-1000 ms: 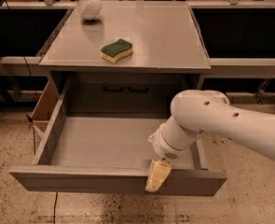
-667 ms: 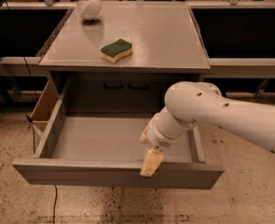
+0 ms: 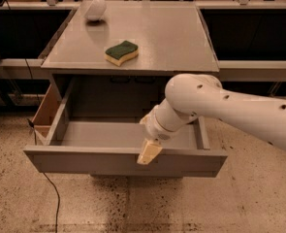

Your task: Close top drawer

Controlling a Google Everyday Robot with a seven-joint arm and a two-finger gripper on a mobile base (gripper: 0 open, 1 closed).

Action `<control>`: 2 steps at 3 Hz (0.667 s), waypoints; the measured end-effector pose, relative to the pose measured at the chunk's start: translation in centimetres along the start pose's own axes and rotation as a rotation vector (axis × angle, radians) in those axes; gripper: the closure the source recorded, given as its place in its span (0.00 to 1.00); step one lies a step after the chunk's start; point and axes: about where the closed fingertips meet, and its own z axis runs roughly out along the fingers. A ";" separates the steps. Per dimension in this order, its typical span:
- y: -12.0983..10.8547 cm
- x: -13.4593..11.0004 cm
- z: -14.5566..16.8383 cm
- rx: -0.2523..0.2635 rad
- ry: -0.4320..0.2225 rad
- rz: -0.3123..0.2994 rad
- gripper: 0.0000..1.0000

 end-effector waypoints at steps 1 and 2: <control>-2.2 -1.4 -0.3 0.033 -0.020 -0.026 0.00; -4.0 -2.9 -0.7 0.065 -0.040 -0.052 0.00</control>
Offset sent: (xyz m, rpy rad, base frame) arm 0.0607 0.0316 0.0401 0.0526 -0.1349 0.0315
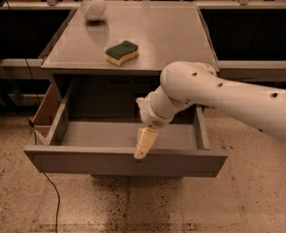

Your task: Close top drawer

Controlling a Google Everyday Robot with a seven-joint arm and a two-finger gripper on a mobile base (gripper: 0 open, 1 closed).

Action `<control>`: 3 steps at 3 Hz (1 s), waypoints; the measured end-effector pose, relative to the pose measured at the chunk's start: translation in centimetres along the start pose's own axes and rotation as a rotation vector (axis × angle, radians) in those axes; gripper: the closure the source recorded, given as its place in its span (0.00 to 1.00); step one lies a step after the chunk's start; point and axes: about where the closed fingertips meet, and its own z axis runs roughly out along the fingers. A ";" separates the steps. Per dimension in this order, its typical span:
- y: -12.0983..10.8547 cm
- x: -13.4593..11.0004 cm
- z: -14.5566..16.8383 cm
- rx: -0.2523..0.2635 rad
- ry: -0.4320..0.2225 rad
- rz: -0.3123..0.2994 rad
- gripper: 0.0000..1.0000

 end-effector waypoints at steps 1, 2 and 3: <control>-0.3 -0.2 0.0 0.005 -0.003 -0.004 0.13; 0.7 0.8 0.6 -0.018 0.008 0.009 0.13; 1.0 1.3 0.9 -0.026 0.013 0.015 0.26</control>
Offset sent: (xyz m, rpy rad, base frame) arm -0.0142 -0.0128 -0.0259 -0.0191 0.0535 -0.0094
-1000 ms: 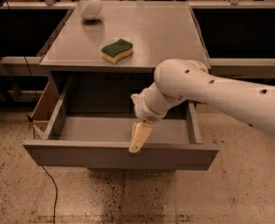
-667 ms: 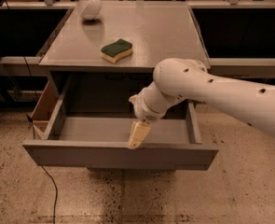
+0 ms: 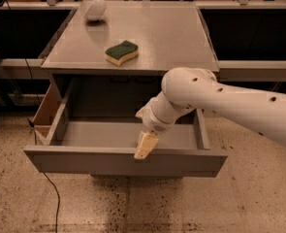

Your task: Close top drawer

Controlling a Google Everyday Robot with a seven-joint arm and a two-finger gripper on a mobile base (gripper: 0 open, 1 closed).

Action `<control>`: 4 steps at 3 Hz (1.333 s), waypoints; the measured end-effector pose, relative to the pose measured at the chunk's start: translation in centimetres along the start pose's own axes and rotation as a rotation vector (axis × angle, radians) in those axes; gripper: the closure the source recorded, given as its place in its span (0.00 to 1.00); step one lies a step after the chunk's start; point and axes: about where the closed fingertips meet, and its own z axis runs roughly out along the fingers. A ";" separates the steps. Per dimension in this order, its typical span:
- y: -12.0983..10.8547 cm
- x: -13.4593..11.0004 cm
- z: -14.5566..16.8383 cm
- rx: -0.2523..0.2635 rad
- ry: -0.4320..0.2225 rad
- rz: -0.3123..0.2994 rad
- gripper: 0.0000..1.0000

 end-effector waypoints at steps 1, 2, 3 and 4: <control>0.0 0.1 0.0 0.001 0.001 0.000 0.49; -0.4 0.0 0.1 0.005 -0.003 -0.008 0.72; -1.3 -0.3 0.2 0.014 -0.007 -0.018 0.75; -1.7 -0.4 0.1 0.020 -0.009 -0.021 0.51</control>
Offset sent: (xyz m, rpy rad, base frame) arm 0.0204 0.0028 0.0037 0.0109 -0.0366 0.0168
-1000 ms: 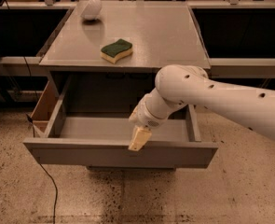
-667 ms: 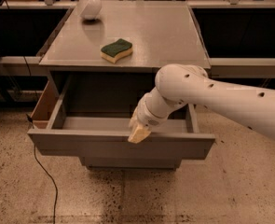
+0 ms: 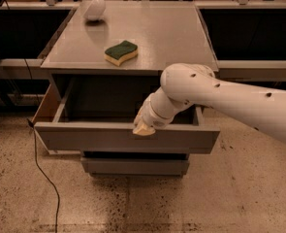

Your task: Close top drawer

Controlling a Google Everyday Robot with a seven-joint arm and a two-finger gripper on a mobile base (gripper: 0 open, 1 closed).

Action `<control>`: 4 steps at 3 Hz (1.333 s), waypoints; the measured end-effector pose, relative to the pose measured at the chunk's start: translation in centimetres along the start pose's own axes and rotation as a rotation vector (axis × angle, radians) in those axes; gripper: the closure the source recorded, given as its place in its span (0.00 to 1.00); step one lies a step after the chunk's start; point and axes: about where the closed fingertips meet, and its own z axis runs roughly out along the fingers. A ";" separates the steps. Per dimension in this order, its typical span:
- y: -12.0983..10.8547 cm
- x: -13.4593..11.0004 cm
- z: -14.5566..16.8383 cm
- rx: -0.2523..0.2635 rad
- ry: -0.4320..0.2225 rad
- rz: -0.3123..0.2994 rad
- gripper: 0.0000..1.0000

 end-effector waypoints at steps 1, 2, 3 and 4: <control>-0.6 0.0 -1.1 0.023 0.000 -0.002 0.28; -0.8 0.3 -1.8 0.036 0.006 0.002 0.05; 0.8 1.5 -2.8 0.022 0.021 0.019 1.00; 3.6 3.0 -4.6 0.000 0.033 0.048 1.00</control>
Offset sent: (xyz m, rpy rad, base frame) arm 0.0075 -0.0246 0.0269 -0.0112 -0.0515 -0.0438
